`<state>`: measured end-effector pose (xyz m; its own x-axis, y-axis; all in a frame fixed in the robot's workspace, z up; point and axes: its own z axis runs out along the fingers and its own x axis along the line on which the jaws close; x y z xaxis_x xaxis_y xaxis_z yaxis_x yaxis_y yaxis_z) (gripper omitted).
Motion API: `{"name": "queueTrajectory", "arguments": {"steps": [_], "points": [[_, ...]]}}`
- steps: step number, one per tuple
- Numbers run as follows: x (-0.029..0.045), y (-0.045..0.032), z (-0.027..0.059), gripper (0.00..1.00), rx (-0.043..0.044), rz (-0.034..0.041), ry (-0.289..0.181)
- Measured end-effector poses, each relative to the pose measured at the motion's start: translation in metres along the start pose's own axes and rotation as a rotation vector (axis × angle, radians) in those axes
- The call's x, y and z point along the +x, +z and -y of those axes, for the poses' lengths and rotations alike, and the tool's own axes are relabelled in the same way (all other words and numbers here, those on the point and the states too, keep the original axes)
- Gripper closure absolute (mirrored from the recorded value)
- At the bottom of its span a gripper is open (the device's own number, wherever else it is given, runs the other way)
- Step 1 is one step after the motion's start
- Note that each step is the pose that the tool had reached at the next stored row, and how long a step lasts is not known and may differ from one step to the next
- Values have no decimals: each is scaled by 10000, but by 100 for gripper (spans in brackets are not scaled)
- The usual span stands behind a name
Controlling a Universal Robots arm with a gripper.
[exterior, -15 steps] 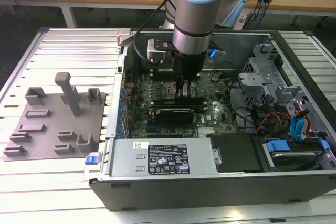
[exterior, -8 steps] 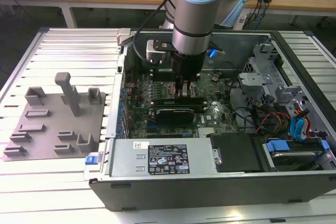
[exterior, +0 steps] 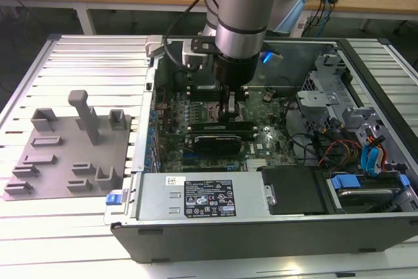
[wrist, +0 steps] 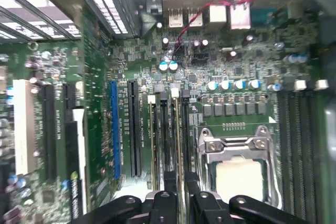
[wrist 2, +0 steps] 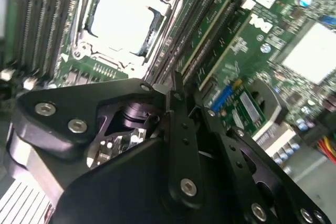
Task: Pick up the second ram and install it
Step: 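Insert the second ram into the second slot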
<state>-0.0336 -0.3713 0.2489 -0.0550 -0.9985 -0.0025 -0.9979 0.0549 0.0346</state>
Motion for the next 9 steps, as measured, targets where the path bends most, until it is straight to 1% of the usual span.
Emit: {"name": "queueTrajectory", "arguments": {"steps": [1,2,3,4,9], "points": [[-3,-49,-2,82,2,-1,-1],[-9,-134,-6,90,7,0,1],[-12,-196,-7,92,11,1,-1],[-12,-219,-8,92,10,0,0],[-12,-220,-9,92,10,19,0]]}}
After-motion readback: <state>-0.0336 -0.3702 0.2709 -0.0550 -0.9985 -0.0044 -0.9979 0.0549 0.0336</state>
